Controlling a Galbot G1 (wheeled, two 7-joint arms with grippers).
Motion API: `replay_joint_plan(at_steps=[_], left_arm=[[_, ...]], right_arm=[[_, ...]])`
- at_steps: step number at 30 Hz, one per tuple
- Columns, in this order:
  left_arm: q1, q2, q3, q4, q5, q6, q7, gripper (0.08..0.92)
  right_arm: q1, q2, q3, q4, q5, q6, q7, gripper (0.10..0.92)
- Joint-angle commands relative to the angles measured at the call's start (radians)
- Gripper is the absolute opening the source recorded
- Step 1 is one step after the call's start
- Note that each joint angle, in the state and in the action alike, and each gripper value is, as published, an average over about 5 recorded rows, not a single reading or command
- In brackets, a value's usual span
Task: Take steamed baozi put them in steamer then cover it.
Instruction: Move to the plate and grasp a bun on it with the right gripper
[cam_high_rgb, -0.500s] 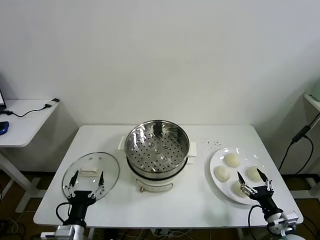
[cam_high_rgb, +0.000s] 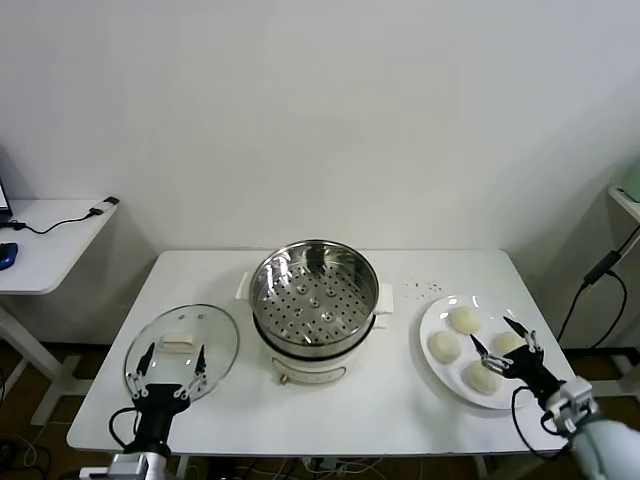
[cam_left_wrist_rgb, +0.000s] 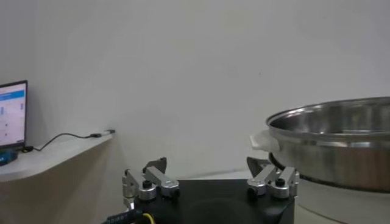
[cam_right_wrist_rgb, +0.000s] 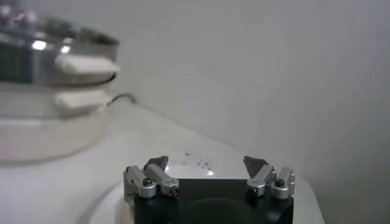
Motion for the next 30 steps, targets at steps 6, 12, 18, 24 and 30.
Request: replay_joint_plan(at_steps=[6,12,18,24,30], left_arm=[[0.005,0.0,-0.001,0.006,-0.005,-0.004,-0.002,0.823],[0.004,0.001,-0.003,0.012,-0.005,-0.003,-0.002,0.823],[0.005,0.001,-0.004,0.014,-0.004,-0.002,-0.002,0.823],[0.002,0.002,-0.008,0.019,-0.002,0.0,-0.002,0.823],[-0.001,0.002,-0.013,0.031,0.0,0.001,-0.002,0.823]], right_arm=[[0.798,-0.362,-0.755,-0.32,-0.242,-0.054,-0.45,0.823],[1.184,-0.27,-1.184,-0.472,-0.26,-0.032,-0.526,0.823],[1.361,-0.142,-1.403,-0.625,-0.266,-0.018,-0.568,0.823],[1.387,-0.024,-1.453,-0.735,-0.268,-0.008,-0.574,0.823],[1.355,0.079,-1.419,-0.82,-0.314,0.01,-0.572,0.823]])
